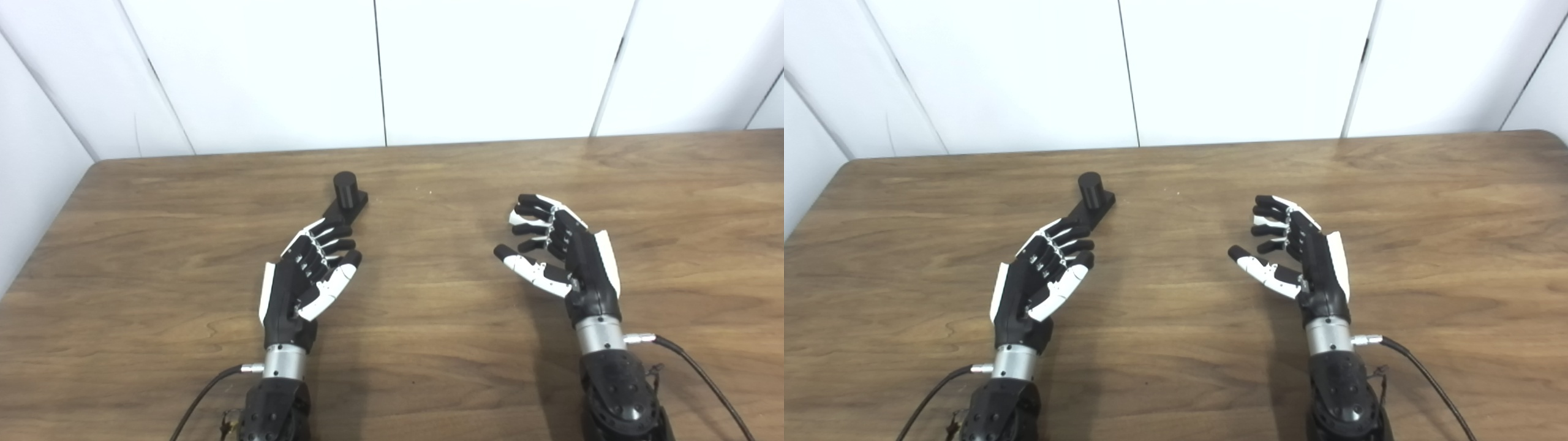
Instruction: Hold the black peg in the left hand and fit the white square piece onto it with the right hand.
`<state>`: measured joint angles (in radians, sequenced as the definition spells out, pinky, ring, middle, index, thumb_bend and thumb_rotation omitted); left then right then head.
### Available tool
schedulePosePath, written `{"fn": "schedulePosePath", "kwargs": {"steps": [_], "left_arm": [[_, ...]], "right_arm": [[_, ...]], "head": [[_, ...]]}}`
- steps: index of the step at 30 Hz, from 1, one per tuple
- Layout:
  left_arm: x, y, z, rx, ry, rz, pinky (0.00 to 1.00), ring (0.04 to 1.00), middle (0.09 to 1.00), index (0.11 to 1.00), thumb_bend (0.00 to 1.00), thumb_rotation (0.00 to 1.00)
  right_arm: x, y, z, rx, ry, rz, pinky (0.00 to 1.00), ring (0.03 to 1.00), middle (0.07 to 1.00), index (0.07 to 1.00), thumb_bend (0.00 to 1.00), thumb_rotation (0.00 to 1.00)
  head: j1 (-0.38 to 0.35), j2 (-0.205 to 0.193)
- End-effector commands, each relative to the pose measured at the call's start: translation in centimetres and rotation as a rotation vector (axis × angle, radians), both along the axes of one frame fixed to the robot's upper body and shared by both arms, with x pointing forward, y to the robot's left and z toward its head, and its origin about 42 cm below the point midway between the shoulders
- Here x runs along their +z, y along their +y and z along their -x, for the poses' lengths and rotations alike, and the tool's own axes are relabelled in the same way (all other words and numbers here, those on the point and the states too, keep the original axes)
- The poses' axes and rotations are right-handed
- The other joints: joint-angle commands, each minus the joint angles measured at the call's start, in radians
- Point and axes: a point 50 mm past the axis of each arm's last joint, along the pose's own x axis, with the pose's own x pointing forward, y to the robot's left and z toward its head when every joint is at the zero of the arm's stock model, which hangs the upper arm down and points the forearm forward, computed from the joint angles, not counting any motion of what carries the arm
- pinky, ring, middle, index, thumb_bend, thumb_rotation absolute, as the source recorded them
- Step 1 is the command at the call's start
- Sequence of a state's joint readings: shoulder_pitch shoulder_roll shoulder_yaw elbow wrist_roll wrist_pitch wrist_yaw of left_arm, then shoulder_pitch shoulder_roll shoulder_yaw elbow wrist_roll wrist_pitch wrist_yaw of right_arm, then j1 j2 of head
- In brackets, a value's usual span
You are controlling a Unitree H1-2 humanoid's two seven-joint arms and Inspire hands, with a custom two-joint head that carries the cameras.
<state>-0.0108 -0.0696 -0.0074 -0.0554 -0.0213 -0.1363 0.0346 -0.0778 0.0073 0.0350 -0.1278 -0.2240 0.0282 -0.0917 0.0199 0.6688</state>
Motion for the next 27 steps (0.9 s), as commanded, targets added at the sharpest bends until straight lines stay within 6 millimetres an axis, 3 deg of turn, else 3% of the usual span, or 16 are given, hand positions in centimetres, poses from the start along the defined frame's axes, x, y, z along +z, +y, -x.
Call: {"fn": "schedulePosePath", "kwargs": {"steps": [1,4,13,27], "left_arm": [[1.2,-0.2,-0.8,-0.006,-0.058,0.000,0.57,0.666,0.701,0.700,0.60,0.23],[1.1,-0.3,-0.7,-0.009,-0.055,0.001,0.57,0.659,0.693,0.695,0.59,0.22],[0.7,-1.8,-0.7,-0.010,-0.054,-0.020,0.57,0.664,0.693,0.689,0.58,0.22],[0.8,-2.2,-0.9,0.013,-0.085,-0.077,0.53,0.650,0.701,0.699,0.56,0.21]], "right_arm": [[1.8,0.7,-0.6,0.019,-0.091,-0.012,0.51,0.638,0.730,0.737,0.55,0.05],[1.7,0.6,-0.6,0.015,-0.085,-0.011,0.51,0.634,0.730,0.737,0.56,0.05],[1.5,-1.0,-0.4,0.008,-0.089,-0.006,0.52,0.632,0.732,0.741,0.54,0.05],[1.2,-2.1,-0.4,0.011,-0.098,-0.011,0.51,0.604,0.732,0.742,0.54,0.05]], "head": [[0.001,0.001],[0.012,-0.003],[0.202,-0.034],[0.211,-0.043]]}}
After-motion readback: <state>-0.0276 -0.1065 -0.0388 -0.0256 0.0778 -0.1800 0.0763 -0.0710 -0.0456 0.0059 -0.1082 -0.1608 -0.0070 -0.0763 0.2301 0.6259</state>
